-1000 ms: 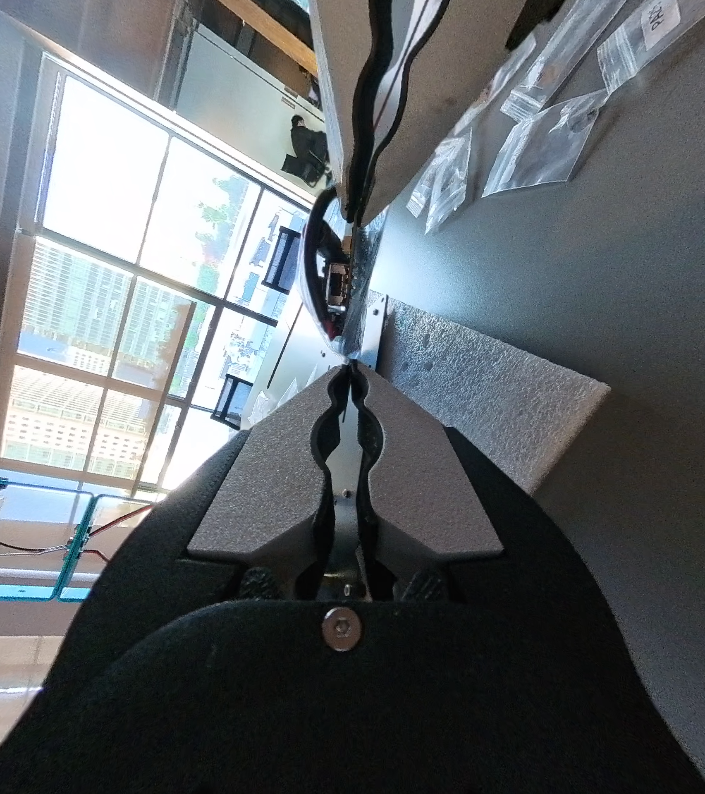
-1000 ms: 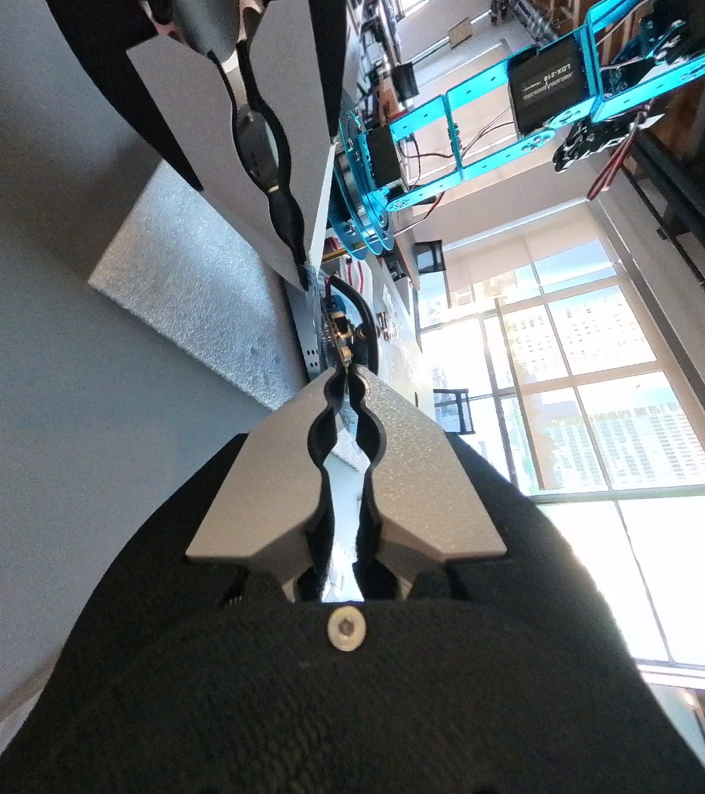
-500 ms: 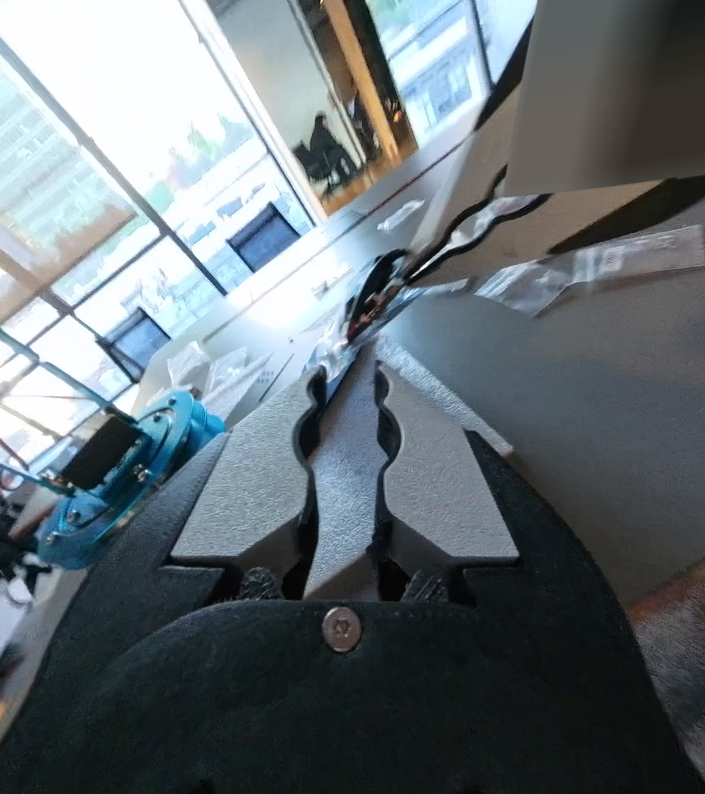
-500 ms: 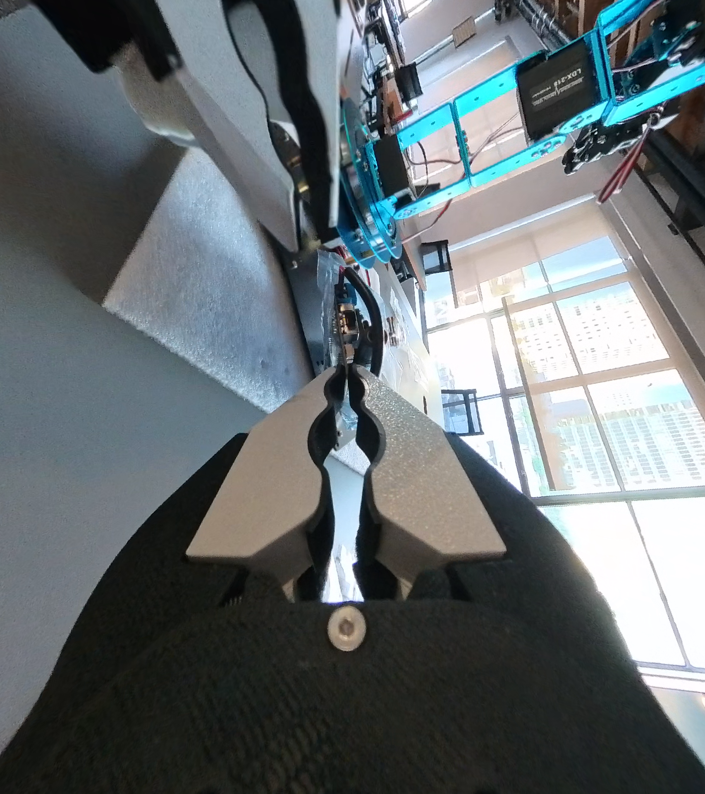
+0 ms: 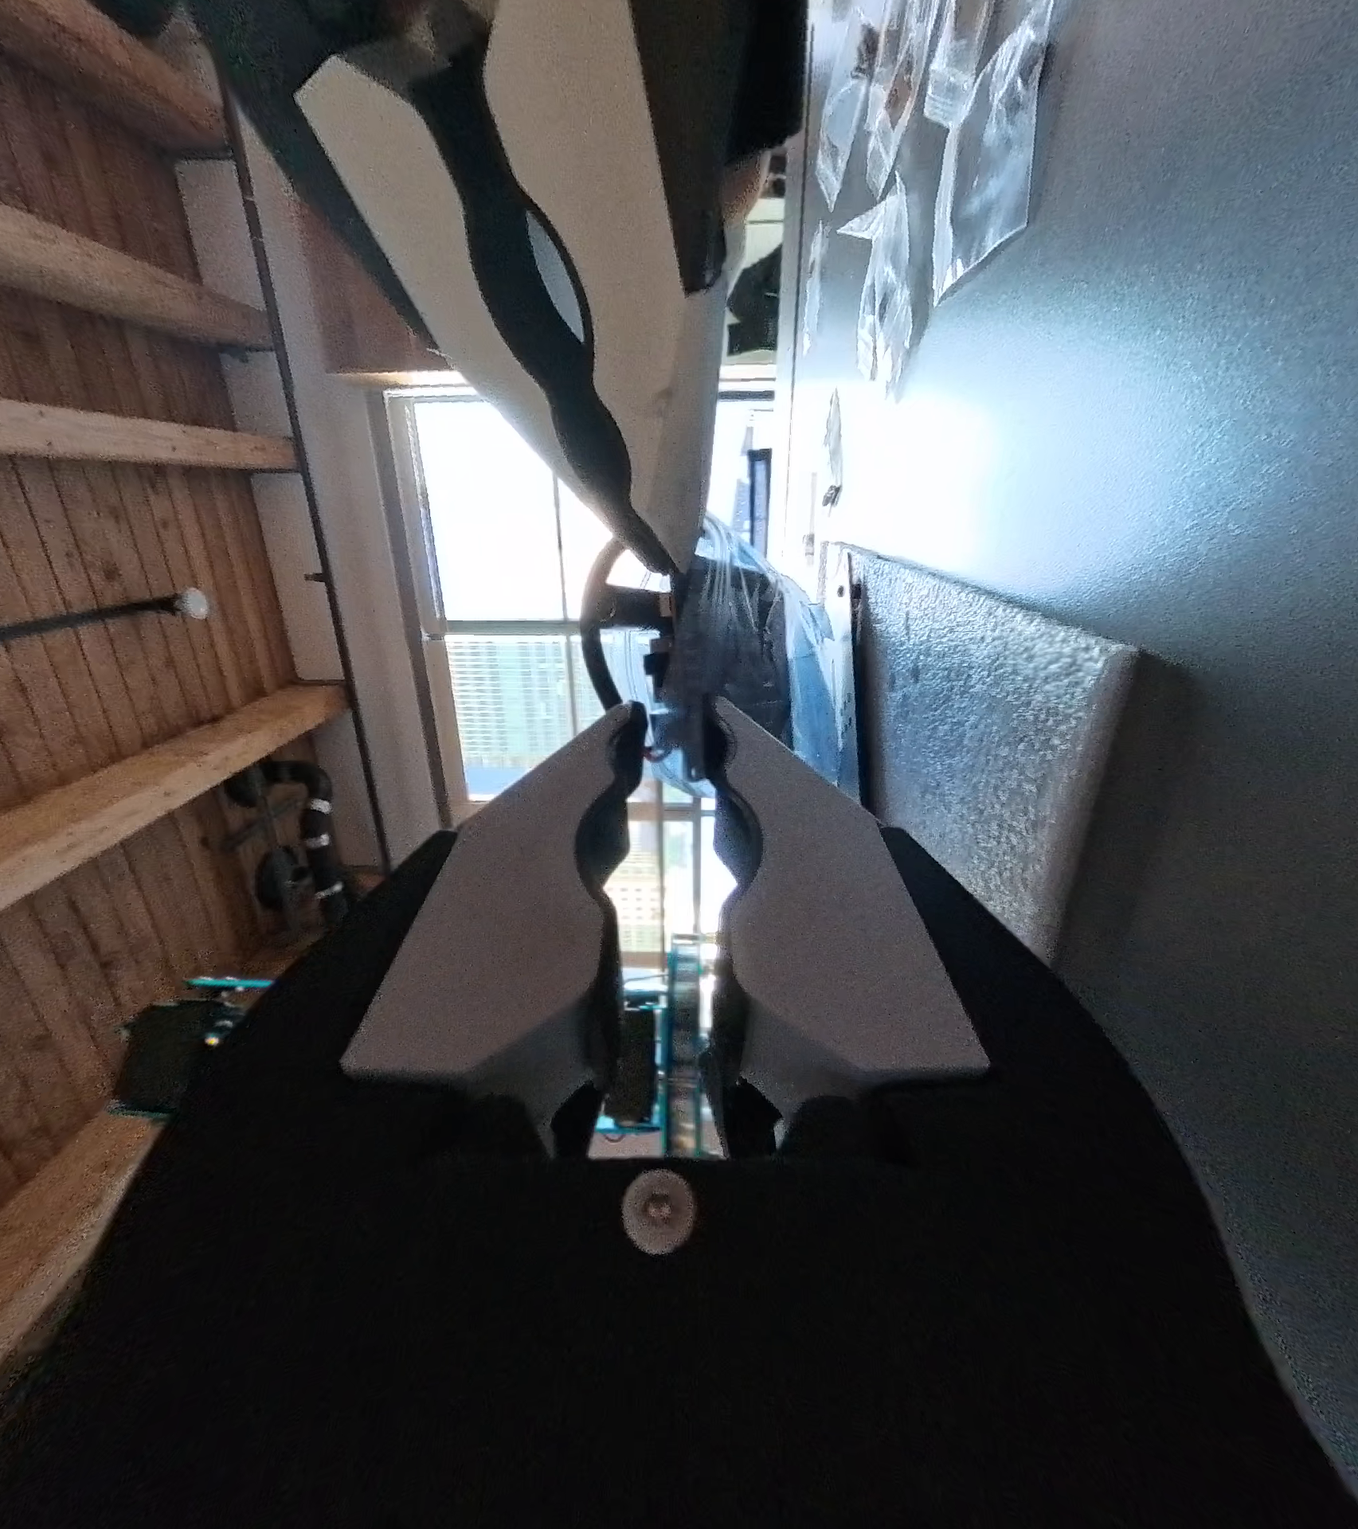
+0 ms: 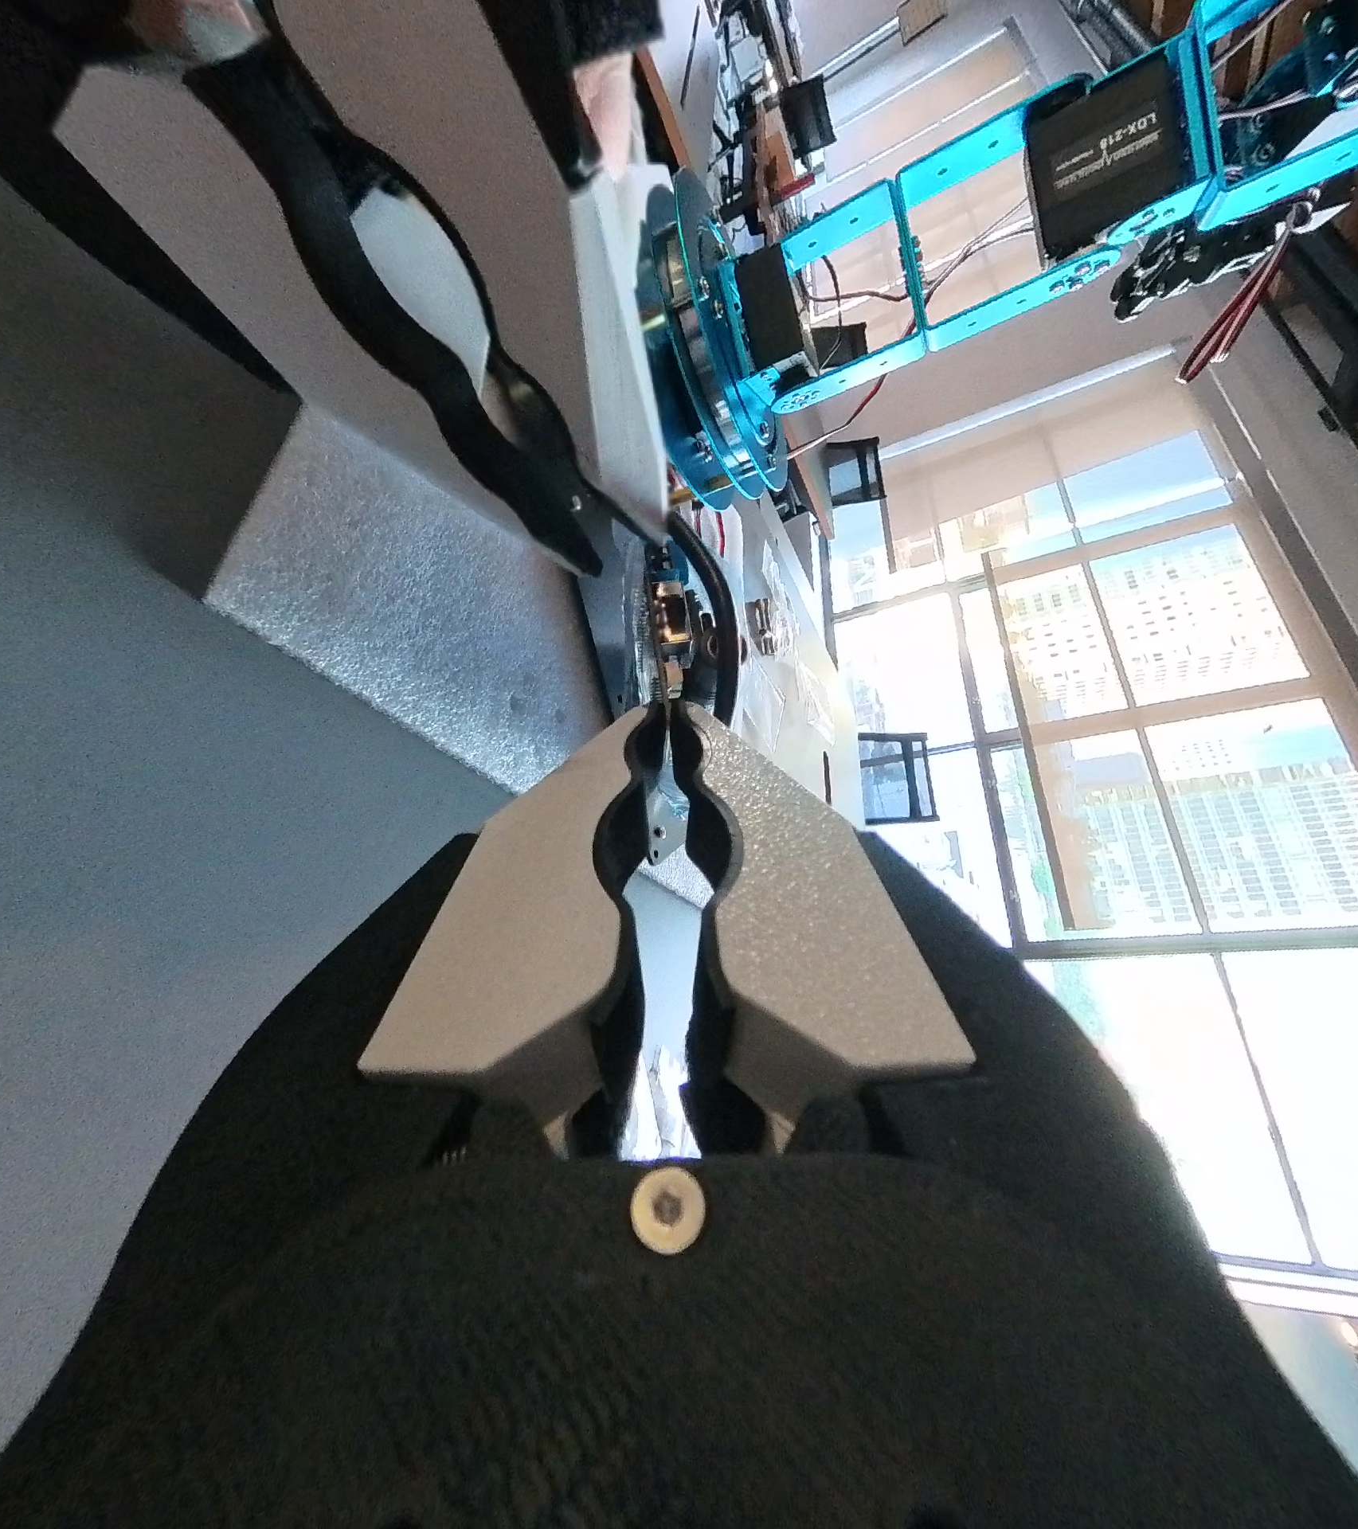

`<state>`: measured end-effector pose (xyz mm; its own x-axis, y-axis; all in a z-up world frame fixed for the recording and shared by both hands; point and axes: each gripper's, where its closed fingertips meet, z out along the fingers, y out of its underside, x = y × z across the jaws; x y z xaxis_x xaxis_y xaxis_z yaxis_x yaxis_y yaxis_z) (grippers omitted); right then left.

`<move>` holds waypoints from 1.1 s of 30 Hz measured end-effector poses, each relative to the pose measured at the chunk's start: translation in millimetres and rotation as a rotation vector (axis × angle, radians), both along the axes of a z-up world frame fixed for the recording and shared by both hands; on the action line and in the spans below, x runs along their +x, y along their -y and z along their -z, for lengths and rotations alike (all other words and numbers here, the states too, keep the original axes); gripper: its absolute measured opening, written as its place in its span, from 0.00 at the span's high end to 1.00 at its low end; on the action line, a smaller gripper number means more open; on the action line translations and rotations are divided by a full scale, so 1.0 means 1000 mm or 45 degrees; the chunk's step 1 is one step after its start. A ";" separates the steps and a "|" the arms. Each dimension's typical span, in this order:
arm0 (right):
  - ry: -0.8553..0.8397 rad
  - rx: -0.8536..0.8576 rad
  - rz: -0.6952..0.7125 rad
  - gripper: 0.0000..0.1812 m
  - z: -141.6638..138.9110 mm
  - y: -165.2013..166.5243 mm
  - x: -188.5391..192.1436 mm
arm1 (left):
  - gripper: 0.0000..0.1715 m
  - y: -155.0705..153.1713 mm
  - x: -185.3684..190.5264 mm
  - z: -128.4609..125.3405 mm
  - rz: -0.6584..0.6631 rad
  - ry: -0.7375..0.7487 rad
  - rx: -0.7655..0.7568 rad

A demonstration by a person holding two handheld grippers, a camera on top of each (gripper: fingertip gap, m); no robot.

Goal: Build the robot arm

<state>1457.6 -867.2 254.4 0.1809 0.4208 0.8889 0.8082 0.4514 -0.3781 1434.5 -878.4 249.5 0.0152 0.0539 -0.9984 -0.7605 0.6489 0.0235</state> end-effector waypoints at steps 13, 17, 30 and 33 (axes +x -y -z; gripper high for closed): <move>0.010 0.003 0.011 1.00 0.000 -0.001 0.002 | 1.00 -0.011 0.001 0.003 -0.040 -0.060 -0.004; 0.004 0.003 0.006 1.00 0.000 0.000 0.000 | 1.00 -0.012 -0.003 0.005 -0.063 -0.036 -0.025; -0.032 -0.006 0.024 1.00 -0.003 0.000 0.001 | 1.00 -0.005 -0.002 0.021 -0.030 -0.074 -0.259; -0.036 -0.011 0.017 1.00 -0.002 0.001 0.000 | 1.00 -0.006 -0.003 0.021 -0.029 -0.064 -0.298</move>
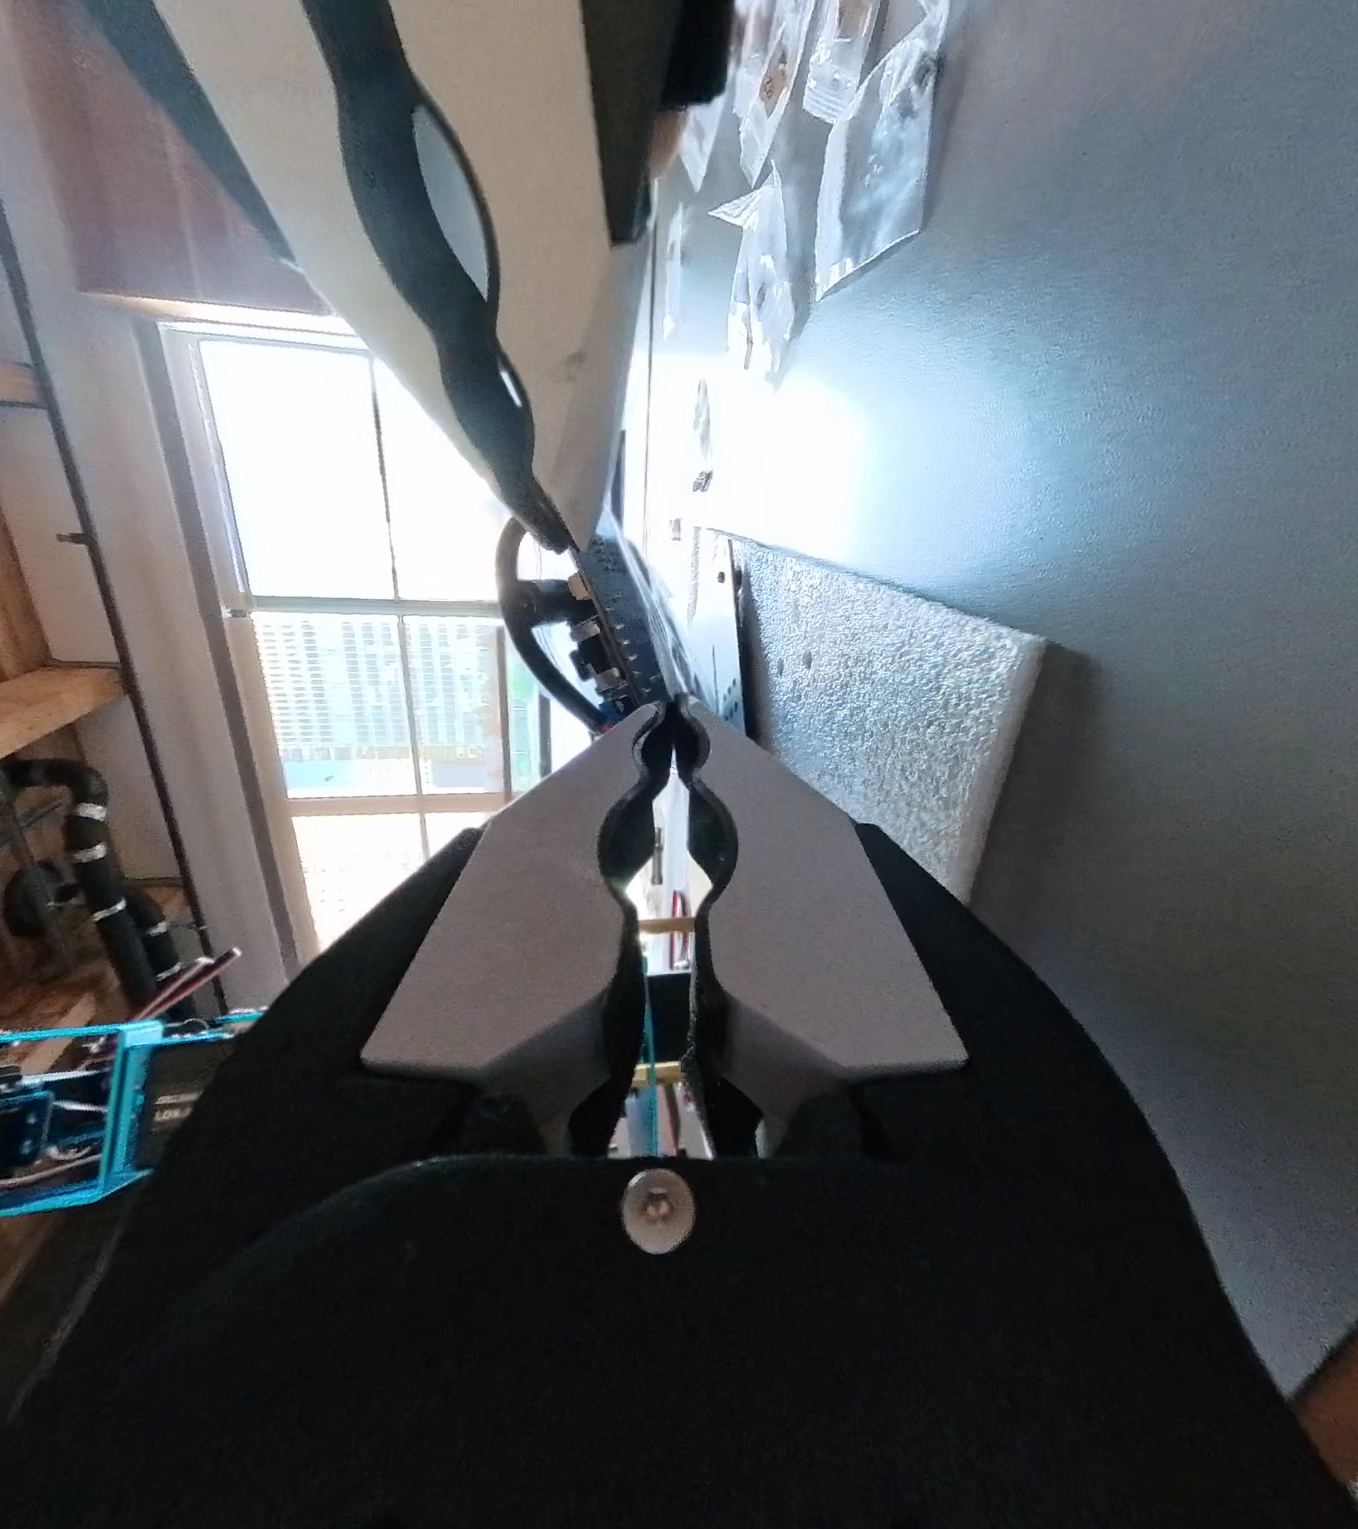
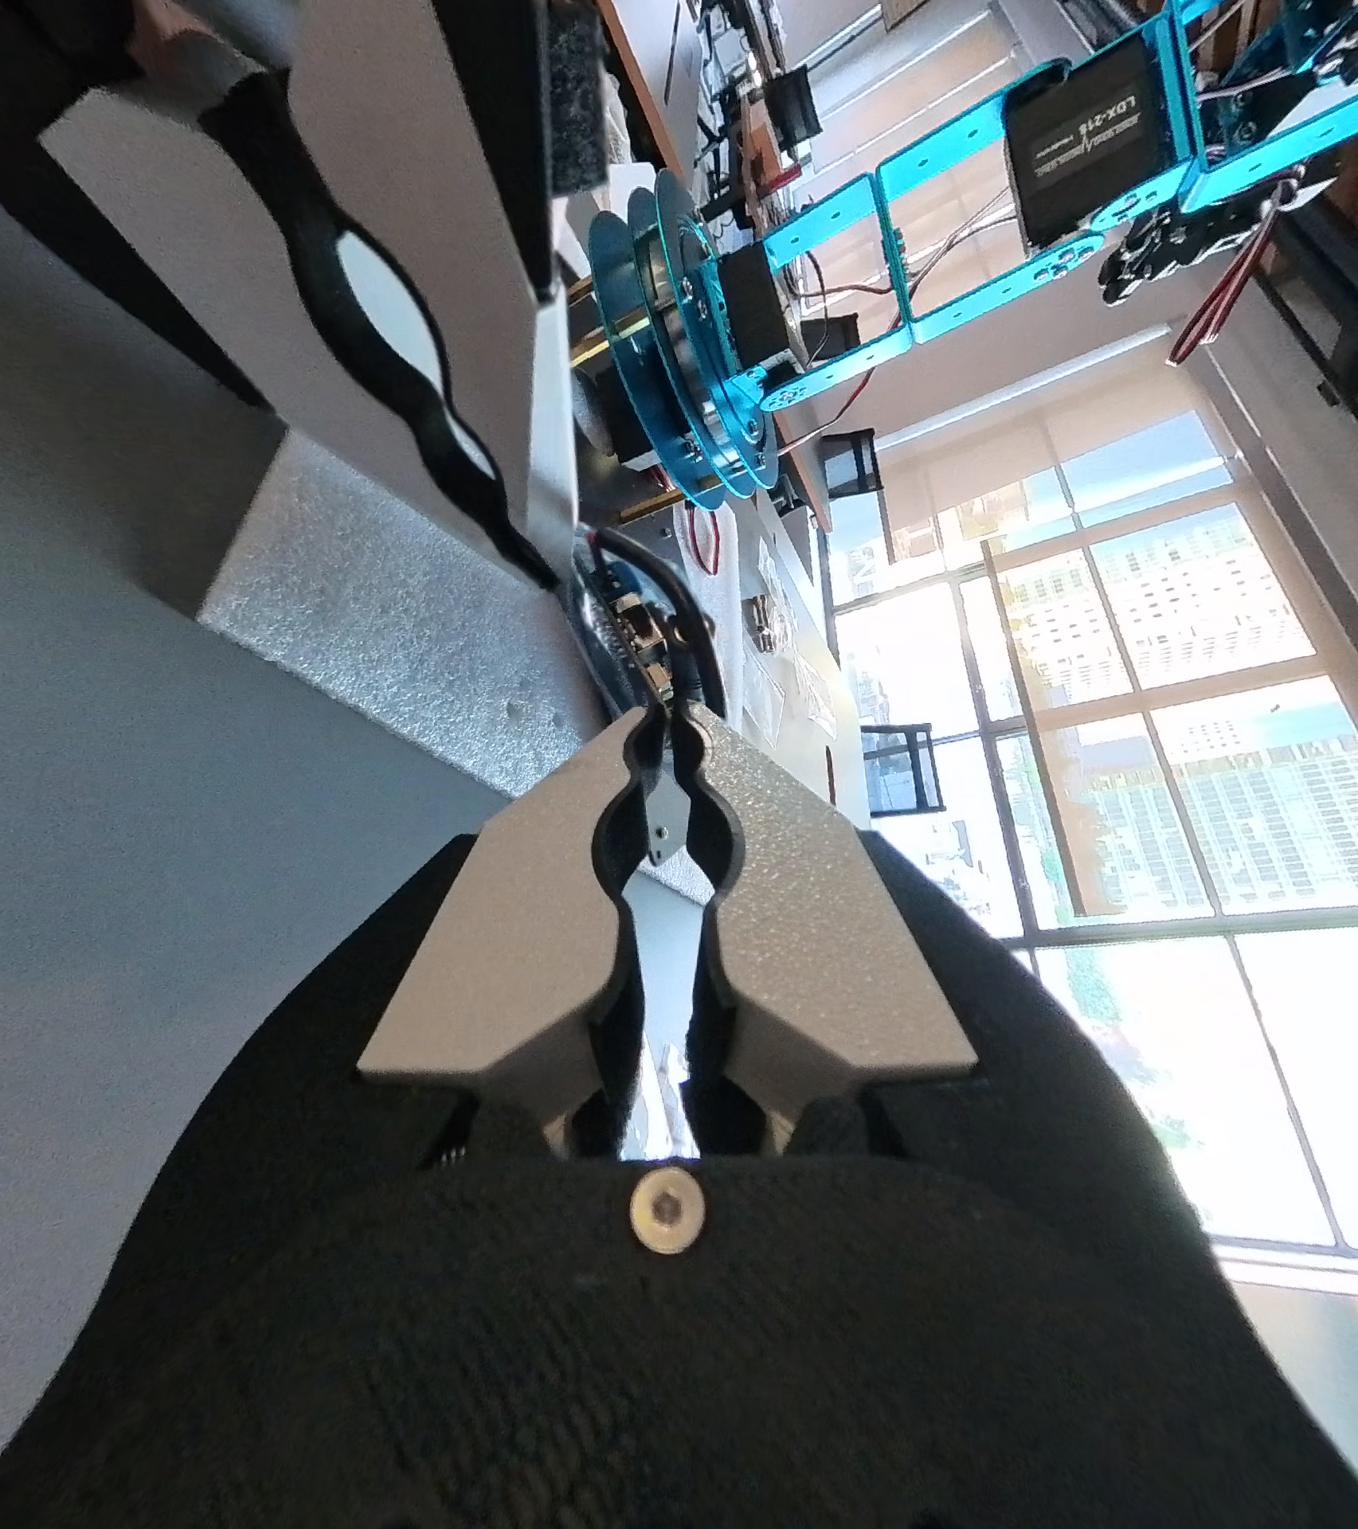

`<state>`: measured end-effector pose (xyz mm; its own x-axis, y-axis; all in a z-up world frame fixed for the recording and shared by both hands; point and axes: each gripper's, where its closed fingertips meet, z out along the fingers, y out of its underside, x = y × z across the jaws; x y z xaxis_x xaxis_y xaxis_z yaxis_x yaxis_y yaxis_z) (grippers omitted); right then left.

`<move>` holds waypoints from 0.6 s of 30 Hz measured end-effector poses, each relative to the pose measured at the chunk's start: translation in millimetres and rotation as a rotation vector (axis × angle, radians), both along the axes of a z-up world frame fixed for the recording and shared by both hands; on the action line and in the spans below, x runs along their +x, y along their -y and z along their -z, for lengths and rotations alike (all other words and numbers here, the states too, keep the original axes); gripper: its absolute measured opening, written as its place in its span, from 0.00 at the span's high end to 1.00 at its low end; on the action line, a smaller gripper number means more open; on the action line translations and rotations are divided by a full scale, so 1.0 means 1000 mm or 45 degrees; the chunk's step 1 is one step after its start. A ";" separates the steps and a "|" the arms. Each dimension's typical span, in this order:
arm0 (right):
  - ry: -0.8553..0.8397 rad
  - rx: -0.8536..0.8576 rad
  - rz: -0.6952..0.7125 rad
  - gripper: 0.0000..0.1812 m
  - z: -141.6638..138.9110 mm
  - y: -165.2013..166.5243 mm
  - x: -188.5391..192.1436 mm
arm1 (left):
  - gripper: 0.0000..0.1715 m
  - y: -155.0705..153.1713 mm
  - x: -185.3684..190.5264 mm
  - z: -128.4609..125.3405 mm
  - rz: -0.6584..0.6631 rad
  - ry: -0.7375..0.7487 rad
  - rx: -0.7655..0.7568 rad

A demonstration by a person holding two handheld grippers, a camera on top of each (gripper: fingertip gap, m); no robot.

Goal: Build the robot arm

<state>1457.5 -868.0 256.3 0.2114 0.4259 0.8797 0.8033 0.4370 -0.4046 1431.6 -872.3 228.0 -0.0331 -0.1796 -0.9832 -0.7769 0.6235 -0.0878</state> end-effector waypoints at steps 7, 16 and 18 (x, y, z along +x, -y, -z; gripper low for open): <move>-0.006 -0.006 -0.046 1.00 0.000 0.005 -0.004 | 1.00 -0.005 -0.004 -0.005 -0.069 0.037 0.073; 0.024 0.035 -0.059 1.00 -0.001 0.008 -0.004 | 1.00 -0.004 -0.006 -0.015 -0.092 0.035 0.366; 0.036 0.043 -0.059 1.00 0.000 0.008 -0.005 | 1.00 -0.005 -0.009 -0.018 -0.135 0.063 0.361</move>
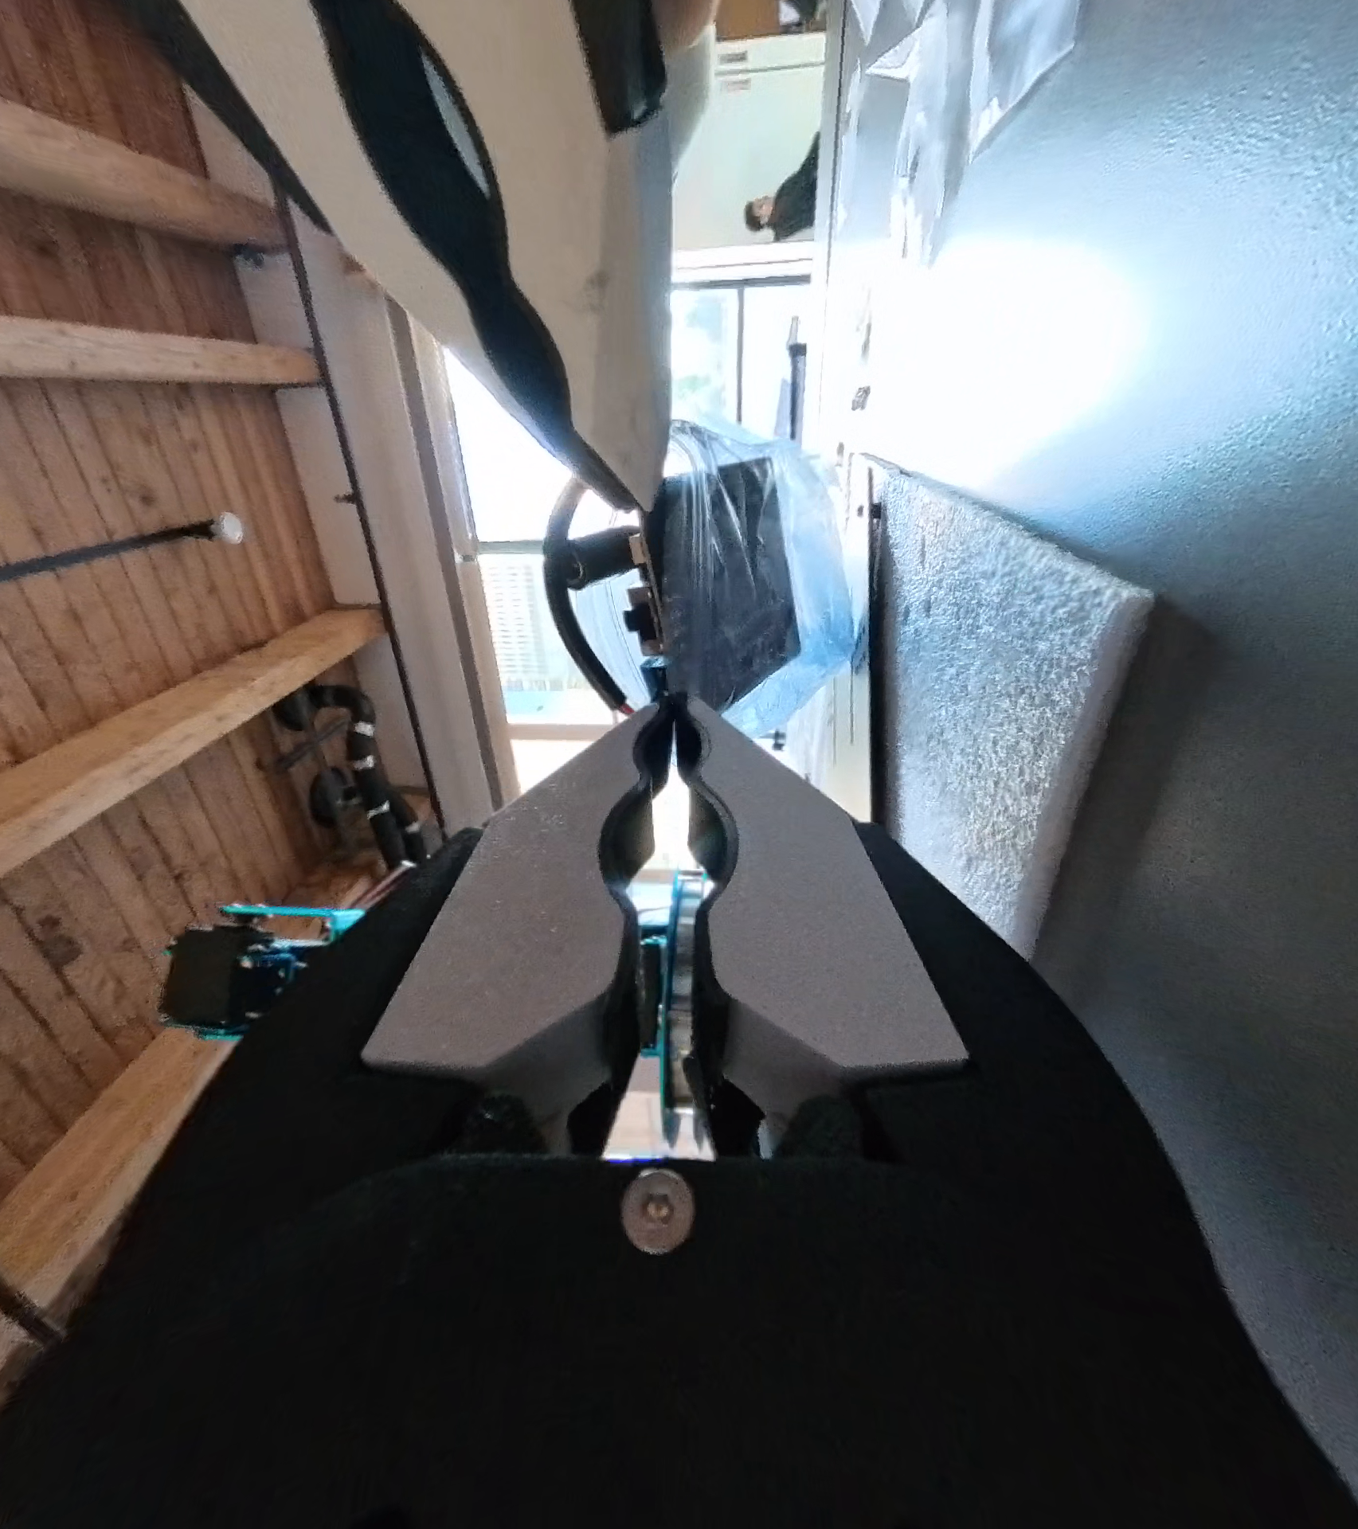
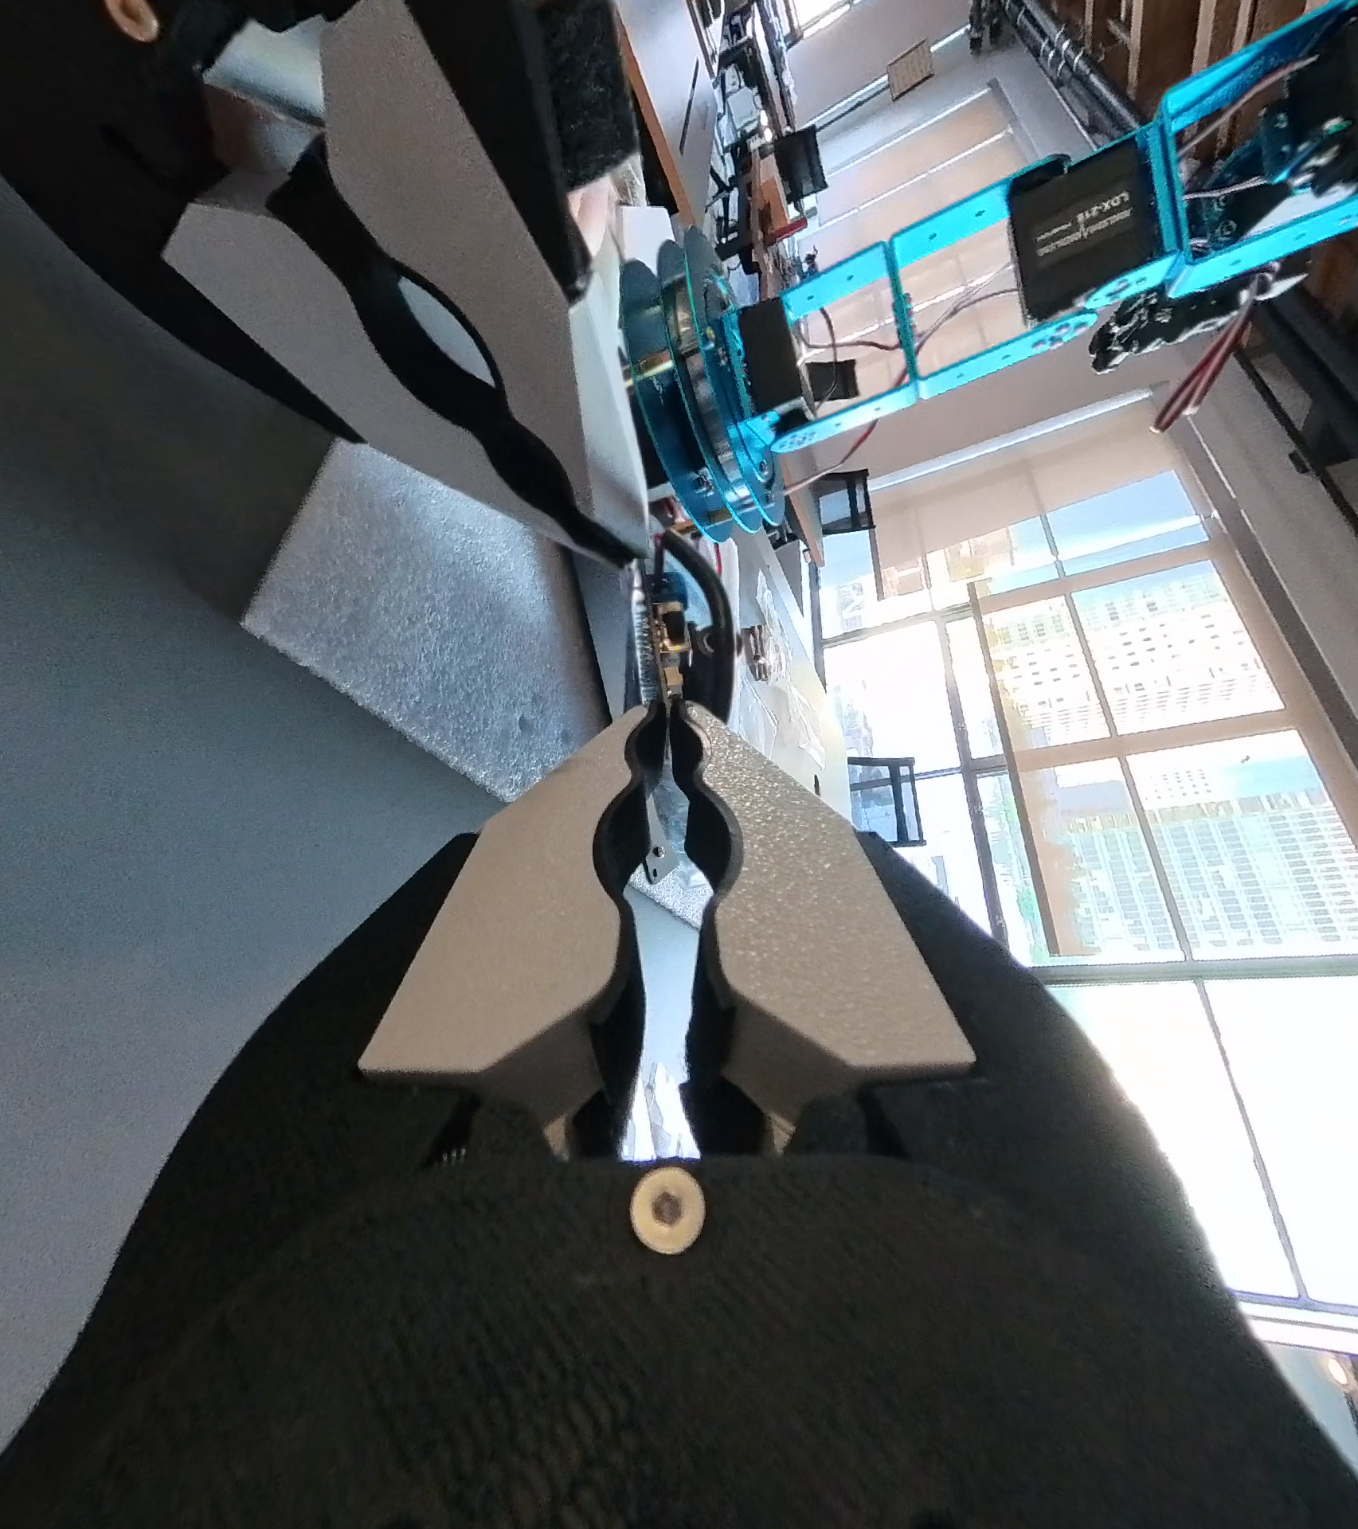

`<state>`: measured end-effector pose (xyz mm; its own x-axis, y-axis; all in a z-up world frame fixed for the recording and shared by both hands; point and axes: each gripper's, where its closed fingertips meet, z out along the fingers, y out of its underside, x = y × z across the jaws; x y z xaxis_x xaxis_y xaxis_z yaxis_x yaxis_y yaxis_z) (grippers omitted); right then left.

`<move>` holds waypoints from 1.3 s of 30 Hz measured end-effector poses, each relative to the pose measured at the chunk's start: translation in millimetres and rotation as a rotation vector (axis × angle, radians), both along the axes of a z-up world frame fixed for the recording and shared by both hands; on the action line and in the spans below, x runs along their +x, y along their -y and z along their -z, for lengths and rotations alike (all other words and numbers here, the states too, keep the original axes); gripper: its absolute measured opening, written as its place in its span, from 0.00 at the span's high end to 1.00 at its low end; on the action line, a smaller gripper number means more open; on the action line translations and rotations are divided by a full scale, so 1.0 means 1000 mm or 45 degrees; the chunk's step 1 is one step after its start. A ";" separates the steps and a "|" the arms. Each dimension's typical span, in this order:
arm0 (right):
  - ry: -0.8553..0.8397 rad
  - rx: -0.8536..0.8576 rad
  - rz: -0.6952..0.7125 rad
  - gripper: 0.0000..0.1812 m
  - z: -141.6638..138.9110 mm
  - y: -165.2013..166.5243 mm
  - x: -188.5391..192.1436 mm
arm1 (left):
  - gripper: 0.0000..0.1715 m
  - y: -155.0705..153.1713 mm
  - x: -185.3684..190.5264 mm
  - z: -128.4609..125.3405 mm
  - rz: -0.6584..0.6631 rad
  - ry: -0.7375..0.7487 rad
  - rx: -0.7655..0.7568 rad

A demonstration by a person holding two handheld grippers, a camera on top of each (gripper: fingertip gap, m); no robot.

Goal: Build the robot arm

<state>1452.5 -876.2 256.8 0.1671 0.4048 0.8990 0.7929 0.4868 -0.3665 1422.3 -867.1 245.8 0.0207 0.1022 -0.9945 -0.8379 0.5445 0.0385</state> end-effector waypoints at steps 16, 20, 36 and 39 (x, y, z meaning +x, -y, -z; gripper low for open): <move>0.025 -0.067 0.011 1.00 0.014 -0.005 0.004 | 1.00 -0.010 0.008 0.036 -0.077 -0.101 -0.432; 0.045 -0.060 0.013 1.00 0.016 -0.005 0.002 | 1.00 -0.013 0.007 0.039 -0.107 -0.126 -0.465; 0.012 -0.053 0.003 1.00 0.009 -0.002 0.001 | 1.00 -0.016 0.011 0.029 -0.117 -0.215 -0.120; 0.022 -0.052 0.002 1.00 0.011 -0.002 0.001 | 1.00 -0.016 0.011 0.029 -0.119 -0.166 -0.142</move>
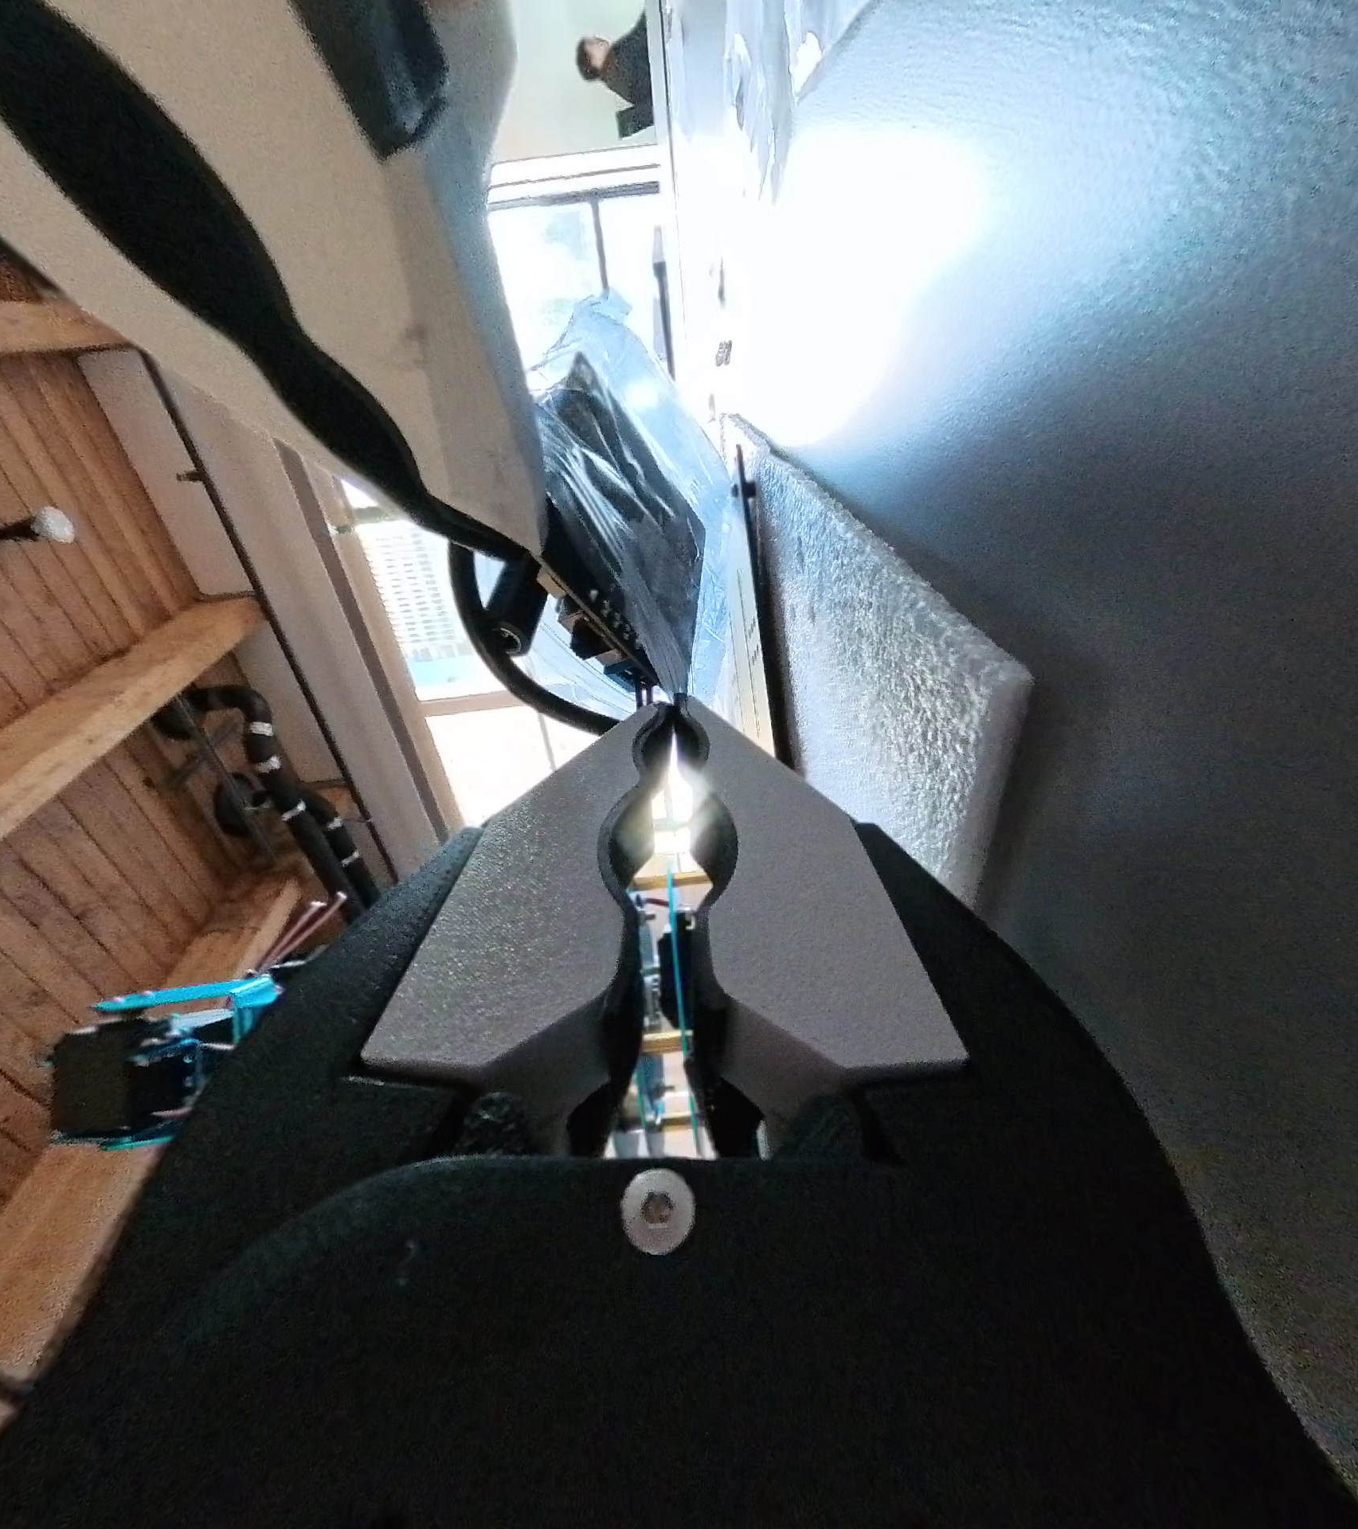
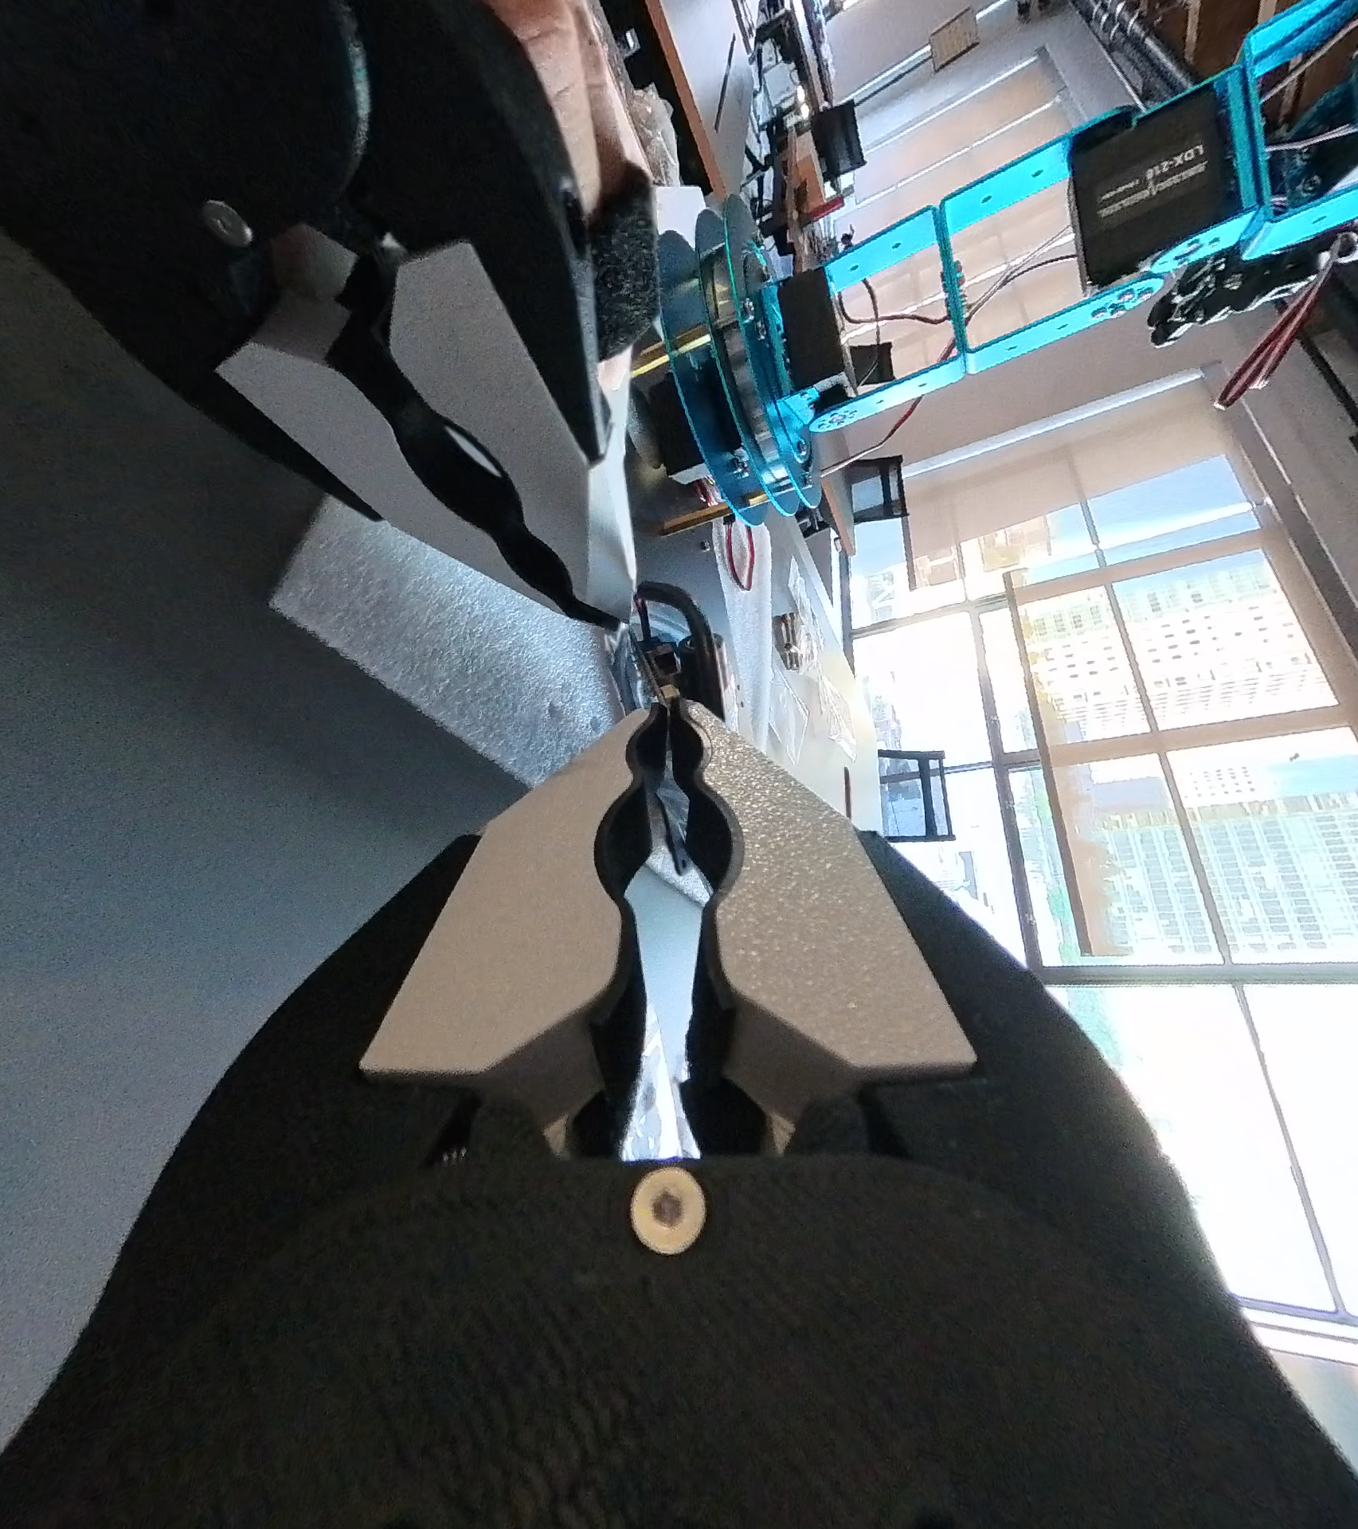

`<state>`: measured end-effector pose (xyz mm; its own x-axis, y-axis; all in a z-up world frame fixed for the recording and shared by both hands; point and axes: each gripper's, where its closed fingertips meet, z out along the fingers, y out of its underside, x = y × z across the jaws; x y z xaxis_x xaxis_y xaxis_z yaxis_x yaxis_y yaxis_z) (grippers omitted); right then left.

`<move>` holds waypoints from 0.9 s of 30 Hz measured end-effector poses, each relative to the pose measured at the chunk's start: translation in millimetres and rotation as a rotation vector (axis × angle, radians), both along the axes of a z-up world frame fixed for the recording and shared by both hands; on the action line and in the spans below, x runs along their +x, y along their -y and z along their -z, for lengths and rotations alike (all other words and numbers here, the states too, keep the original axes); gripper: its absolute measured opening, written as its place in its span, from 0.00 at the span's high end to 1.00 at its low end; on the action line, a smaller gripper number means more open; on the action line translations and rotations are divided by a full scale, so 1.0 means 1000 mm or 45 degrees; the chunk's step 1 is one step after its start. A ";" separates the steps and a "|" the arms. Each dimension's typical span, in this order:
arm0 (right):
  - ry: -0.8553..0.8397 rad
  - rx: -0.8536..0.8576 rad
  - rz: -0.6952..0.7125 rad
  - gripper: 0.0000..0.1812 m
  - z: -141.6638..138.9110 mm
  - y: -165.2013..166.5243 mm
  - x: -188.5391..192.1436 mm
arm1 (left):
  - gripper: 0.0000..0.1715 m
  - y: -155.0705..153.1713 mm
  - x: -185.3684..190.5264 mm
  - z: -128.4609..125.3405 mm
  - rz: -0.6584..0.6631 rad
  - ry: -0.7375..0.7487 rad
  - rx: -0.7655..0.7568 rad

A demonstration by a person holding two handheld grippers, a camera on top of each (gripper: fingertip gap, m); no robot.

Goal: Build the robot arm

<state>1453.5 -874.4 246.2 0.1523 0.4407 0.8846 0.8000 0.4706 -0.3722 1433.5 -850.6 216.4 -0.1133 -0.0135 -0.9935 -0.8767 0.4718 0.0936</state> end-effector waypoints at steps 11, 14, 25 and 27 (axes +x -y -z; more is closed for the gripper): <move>0.003 -0.031 0.011 1.00 0.004 -0.003 0.004 | 1.00 -0.004 0.005 0.010 -0.013 -0.083 -0.151; -0.008 -0.032 0.008 1.00 0.002 -0.004 0.004 | 1.00 -0.005 0.005 0.006 -0.032 -0.037 -0.158; -0.046 -0.091 -0.025 1.00 0.004 -0.003 0.004 | 1.00 0.041 -0.007 -0.015 0.216 0.339 -0.208; -0.074 -0.099 -0.043 1.00 0.000 0.000 0.002 | 1.00 0.041 -0.013 -0.024 0.224 0.428 -0.218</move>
<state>1456.0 -874.1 246.0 0.1860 0.5138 0.8375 0.7601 0.4649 -0.4540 1420.6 -892.0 240.1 0.2019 -0.1910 -0.9606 -0.7495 0.6012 -0.2771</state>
